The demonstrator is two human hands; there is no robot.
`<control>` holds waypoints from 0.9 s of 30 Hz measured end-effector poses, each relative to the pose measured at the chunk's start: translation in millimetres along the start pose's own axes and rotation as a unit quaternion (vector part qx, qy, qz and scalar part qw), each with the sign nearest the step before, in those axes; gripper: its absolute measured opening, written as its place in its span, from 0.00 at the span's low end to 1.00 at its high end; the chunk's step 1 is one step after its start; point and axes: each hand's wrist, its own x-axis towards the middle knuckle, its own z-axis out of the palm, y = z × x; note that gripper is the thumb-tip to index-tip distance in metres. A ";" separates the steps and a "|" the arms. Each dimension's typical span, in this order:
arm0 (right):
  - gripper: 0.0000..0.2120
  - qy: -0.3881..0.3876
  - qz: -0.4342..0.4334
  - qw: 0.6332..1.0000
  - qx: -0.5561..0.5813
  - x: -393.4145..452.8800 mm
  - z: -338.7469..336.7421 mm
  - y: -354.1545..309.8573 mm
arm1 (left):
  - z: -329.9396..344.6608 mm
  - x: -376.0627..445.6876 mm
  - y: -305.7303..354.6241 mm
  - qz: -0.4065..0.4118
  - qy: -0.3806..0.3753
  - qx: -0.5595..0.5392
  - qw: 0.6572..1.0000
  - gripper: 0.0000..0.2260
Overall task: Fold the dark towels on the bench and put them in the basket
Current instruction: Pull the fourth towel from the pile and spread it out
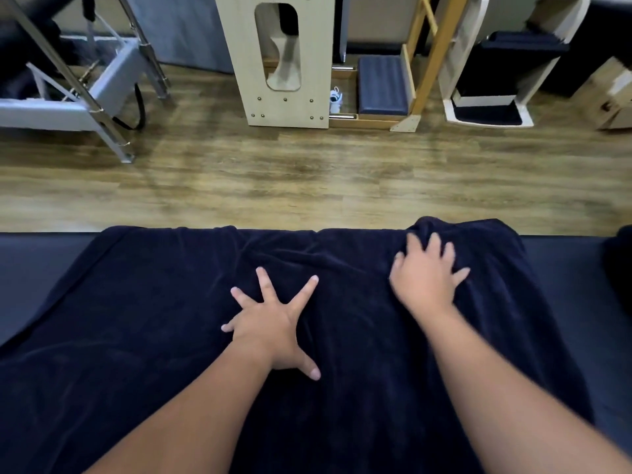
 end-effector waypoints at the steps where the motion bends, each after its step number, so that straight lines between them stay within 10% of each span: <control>1: 0.27 -0.012 -0.015 1.000 -0.013 -23.5 8.2 -5.0 | 1.9 -3.5 -2.8 0.009 0.012 0.002 1.000 0.67; 13: 0.33 -0.082 -0.173 0.977 -0.095 -237.9 58.1 -56.8 | 79.2 -84.2 -141.1 0.103 0.120 -0.120 0.980 0.37; 20: 0.36 -0.163 -0.275 0.939 -0.126 -334.8 65.1 -112.0 | 174.9 -187.5 -270.5 -0.119 0.130 -0.142 0.974 0.28; 27: 0.29 -0.152 -0.340 0.916 -0.148 -422.3 87.7 -149.7 | 222.2 -256.4 -343.7 -0.337 0.154 -0.274 0.888 0.40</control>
